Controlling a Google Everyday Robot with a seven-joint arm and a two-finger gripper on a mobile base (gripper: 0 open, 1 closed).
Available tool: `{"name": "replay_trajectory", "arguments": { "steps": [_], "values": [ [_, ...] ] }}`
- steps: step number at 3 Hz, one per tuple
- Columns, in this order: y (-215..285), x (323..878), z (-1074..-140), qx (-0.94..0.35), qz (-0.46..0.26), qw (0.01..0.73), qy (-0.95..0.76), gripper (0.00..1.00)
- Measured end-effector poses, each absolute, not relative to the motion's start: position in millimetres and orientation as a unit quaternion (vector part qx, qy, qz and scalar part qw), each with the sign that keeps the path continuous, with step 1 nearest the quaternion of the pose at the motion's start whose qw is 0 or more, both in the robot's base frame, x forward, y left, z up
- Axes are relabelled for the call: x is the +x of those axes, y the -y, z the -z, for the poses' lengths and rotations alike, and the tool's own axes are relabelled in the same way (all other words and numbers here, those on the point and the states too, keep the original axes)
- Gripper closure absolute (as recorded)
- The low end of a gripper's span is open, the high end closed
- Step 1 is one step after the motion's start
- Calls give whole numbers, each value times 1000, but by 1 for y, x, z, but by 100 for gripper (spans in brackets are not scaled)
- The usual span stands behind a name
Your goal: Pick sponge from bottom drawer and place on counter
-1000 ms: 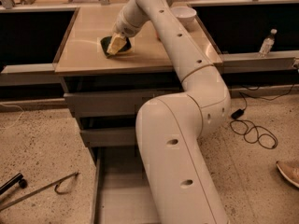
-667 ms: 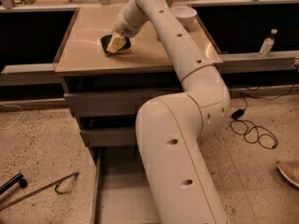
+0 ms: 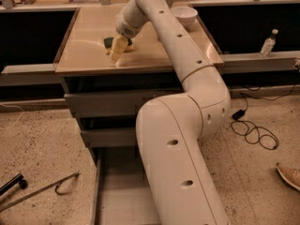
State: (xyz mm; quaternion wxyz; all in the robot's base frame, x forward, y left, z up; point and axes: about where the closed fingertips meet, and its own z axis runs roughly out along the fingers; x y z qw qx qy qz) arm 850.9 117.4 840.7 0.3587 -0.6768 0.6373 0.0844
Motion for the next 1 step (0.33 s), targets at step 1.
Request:
{"name": "replay_trajectory", "arguments": {
  "steps": [1],
  "values": [
    [-117, 851, -841, -677, -84, 359, -637, 0]
  ]
}}
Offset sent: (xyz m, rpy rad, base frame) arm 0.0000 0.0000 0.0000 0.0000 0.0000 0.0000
